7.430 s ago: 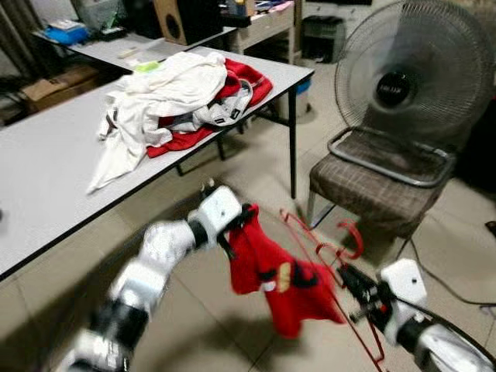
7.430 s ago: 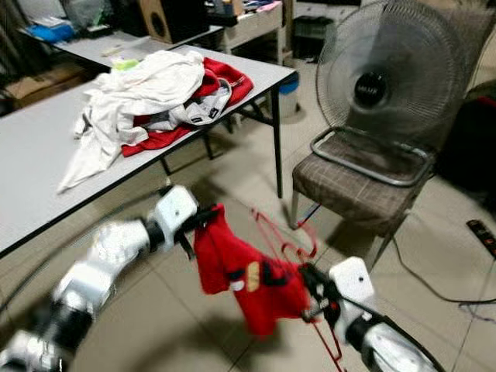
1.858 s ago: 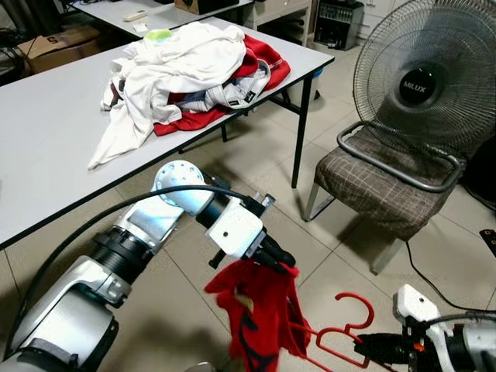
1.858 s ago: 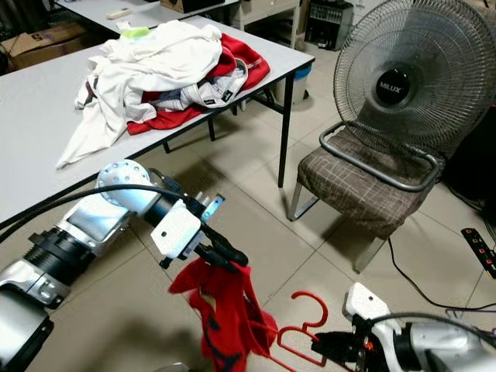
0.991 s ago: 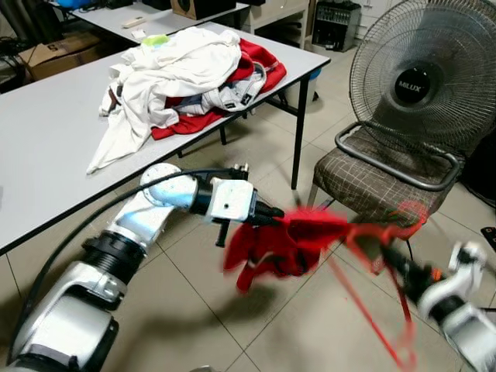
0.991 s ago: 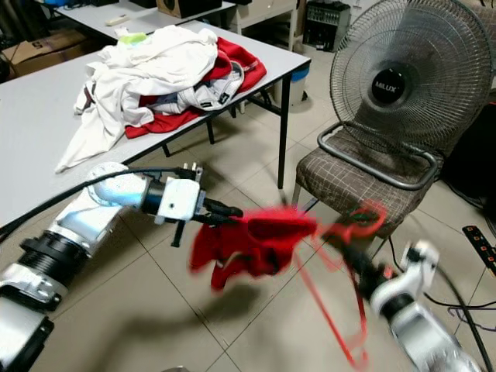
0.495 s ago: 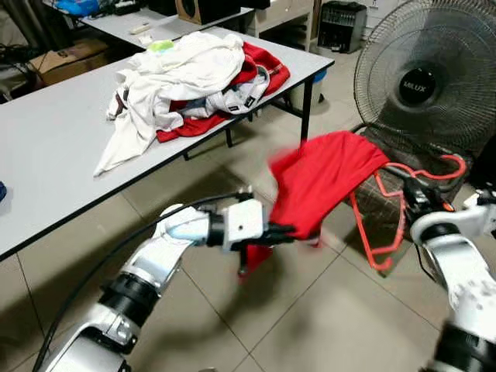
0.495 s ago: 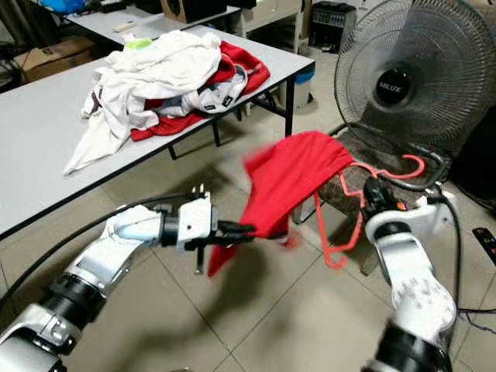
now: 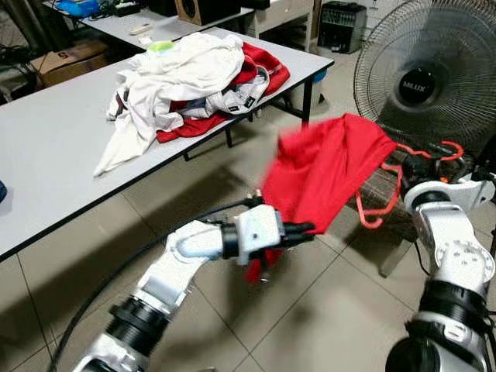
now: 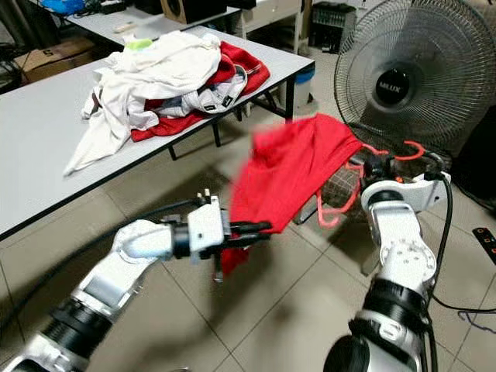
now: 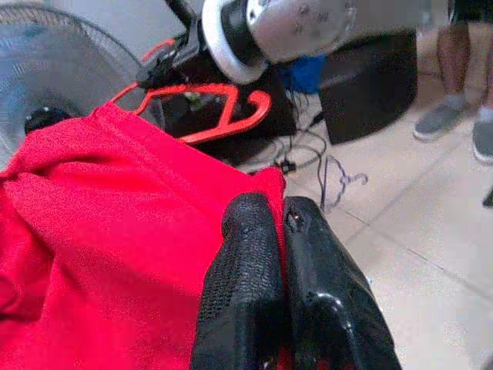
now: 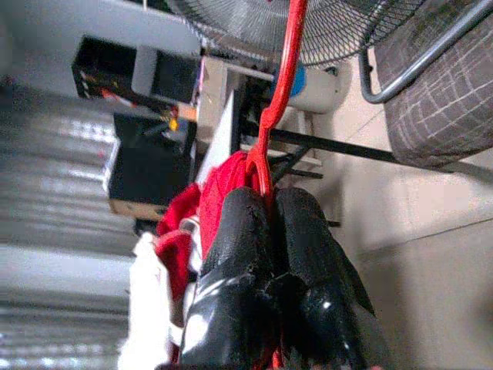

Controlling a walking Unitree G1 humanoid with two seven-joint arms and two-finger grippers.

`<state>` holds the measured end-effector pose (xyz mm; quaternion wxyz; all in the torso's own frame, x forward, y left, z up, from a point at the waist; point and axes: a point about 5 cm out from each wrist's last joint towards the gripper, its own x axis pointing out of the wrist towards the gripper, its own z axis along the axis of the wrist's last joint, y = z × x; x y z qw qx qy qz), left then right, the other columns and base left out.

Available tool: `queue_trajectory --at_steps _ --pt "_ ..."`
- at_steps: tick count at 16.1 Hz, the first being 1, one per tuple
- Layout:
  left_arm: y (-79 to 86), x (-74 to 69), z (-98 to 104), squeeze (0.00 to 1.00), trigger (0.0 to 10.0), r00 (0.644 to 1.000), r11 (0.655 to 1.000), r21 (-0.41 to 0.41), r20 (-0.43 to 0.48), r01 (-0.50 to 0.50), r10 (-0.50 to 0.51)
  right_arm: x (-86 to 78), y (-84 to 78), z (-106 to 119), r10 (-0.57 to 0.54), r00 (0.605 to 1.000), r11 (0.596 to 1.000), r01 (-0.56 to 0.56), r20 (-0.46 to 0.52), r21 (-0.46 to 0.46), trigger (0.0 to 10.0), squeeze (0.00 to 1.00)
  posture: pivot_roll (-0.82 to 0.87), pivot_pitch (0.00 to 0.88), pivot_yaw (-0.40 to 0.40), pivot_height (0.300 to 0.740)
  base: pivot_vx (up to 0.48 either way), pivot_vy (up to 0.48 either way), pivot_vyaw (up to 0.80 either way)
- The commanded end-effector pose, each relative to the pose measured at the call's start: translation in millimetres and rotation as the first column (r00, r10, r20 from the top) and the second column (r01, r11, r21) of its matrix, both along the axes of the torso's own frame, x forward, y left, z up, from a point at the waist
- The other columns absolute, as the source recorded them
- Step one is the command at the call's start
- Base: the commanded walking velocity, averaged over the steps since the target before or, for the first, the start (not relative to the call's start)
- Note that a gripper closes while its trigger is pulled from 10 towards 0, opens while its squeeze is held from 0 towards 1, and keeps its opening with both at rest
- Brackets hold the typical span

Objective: Hang hanger

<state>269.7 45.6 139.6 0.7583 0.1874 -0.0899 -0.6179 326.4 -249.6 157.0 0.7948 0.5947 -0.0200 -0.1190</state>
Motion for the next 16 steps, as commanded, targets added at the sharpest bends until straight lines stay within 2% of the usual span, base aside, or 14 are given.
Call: queue_trajectory --at_steps 1,4,6,8,11,12,13,15,16 --pt "-1.2 -4.5 -2.4 0.0 0.0 1.0 1.0 0.025 0.002 0.005 -0.005 1.2 -11.2 14.1 -0.081 0.995 0.996 0.078 0.065 0.042 10.0 0.0 -0.06 0.0 0.055 0.74 0.0 0.0 0.0" --pt "-17.1 -6.7 -4.1 0.0 0.0 0.999 0.999 0.0 0.016 -0.04 0.04 9.9 5.9 22.6 -0.033 0.989 0.99 0.013 0.145 0.14 10.0 0.0 -0.06 0.0 0.047 0.74 0.0 0.0 0.0" --pt "-24.3 -10.9 3.6 0.0 0.0 0.999 0.997 -0.079 -0.021 -0.027 0.026 10.7 9.5 23.6 -0.02 0.99 0.995 0.006 0.142 0.102 10.0 0.0 -0.06 0.006 0.042 0.74 0.0 0.0 0.0" --pt "-31.4 -26.0 7.7 0.0 0.0 0.995 0.989 -0.138 -0.071 0.058 -0.068 11.6 9.1 21.9 -0.026 0.99 0.996 0.013 0.137 0.094 10.0 0.0 -0.06 0.006 0.035 0.74 0.0 0.0 0.0" --pt "-45.1 -36.2 19.9 0.0 0.0 0.982 0.963 -0.259 -0.152 0.074 -0.116 14.9 12.2 23.3 -0.009 0.991 0.998 0.002 0.13 0.057 10.0 0.0 -0.06 0.0 0.027 0.74 0.0 0.0 0.0" --pt "-48.3 -38.0 21.8 0.0 0.0 0.977 0.959 -0.272 -0.168 0.084 -0.133 15.7 12.7 23.4 -0.011 0.992 0.998 0.004 0.129 0.056 10.0 0.0 -0.06 0.0 0.027 0.74 0.0 0.0 0.0" --pt "-52.8 -40.7 23.7 0.0 0.0 0.969 0.956 -0.278 -0.195 0.095 -0.153 17.1 13.5 23.6 -0.02 0.991 0.997 0.011 0.132 0.074 10.0 0.0 -0.06 0.0 0.024 0.74 0.0 0.0 0.0" --pt "-59.4 -32.9 11.5 0.0 0.2 0.981 0.985 -0.166 -0.177 0.053 -0.082 20.2 21.0 24.3 -0.009 0.991 0.996 -0.004 0.135 0.094 10.0 0.0 -0.06 0.0 0.025 0.74 0.0 0.0 0.0" --pt "-60.1 -30.8 11.5 0.0 0.9 0.984 0.987 -0.158 -0.164 0.042 -0.068 20.7 24.6 24.3 0.002 0.991 0.995 -0.014 0.133 0.094 10.0 0.0 -0.06 0.0 0.025 0.74 0.0 0.0 0.0"
